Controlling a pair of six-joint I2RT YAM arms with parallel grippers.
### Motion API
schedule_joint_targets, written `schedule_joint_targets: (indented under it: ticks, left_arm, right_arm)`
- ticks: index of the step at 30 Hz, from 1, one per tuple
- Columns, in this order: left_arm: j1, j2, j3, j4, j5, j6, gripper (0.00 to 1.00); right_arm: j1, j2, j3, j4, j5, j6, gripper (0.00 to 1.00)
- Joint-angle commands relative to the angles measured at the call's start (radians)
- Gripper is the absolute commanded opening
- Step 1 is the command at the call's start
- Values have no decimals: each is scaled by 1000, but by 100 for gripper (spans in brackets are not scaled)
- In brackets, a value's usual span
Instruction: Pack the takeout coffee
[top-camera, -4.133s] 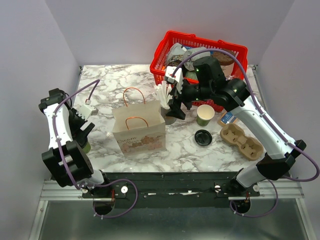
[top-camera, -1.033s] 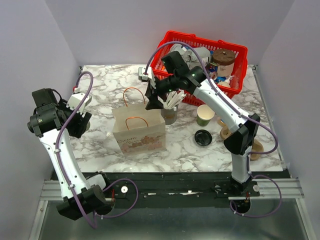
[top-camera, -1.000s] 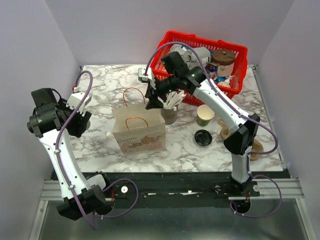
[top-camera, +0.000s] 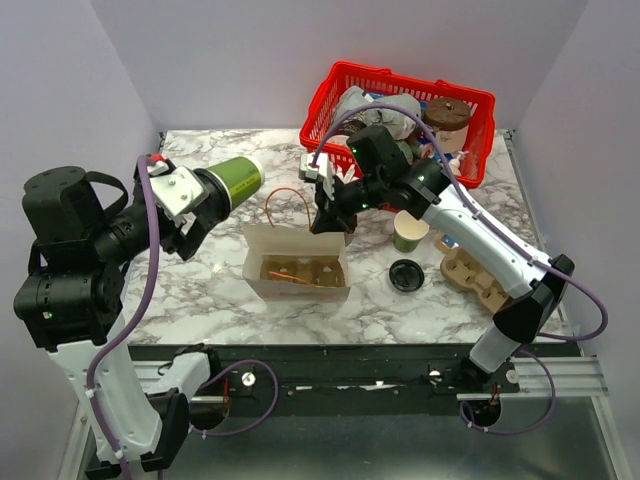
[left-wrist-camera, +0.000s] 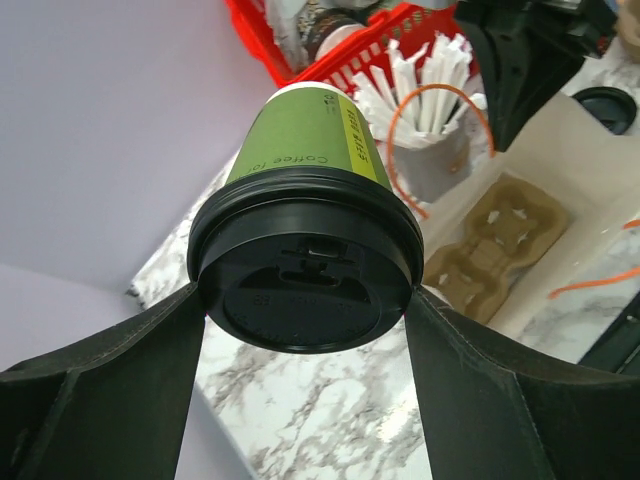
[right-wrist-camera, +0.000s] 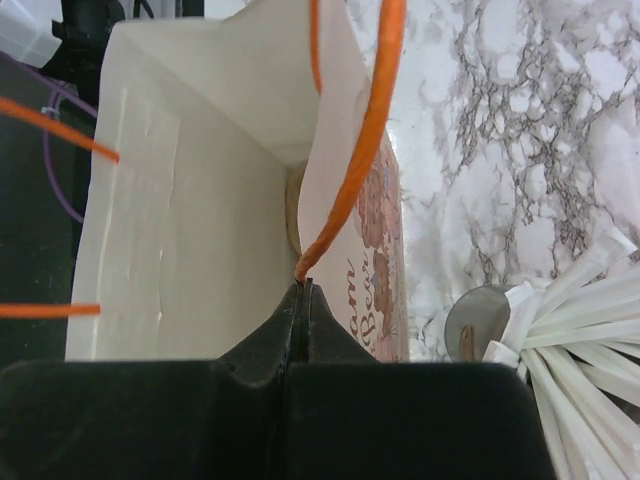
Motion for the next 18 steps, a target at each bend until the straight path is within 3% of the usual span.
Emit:
schedule_joint_targets:
  ticks: [1,5,6,7,10,14,18]
  left_arm:
    - [-35,-23,-56,-171,-12,-15,0]
    - [-33,-18,-40,-171,-61,-17,0]
    - [-33,-14,-27,-170,-75,-18,0]
    - [-33,-10,-20,-168,-82,-26,0]
    - [-35,-10,-4,-155,-99,-43,0]
    - [-35,-14,8,-142,-121,-46,0]
    - [-33,-3,29,-155,-142,-29,0]
  right_arm:
    - [14,-5,-19,26,17,26,1]
    - [20,-4,-19,25,27,15,1]
    - [20,-4,-19,26,34,12,3]
    - [21,-2,-19,26,40,11,14]
    - [24,18,-17,29,76,15,29]
    - [24,44,-8,28,109,29,38]
    - [26,67,4,16,118,28,40]
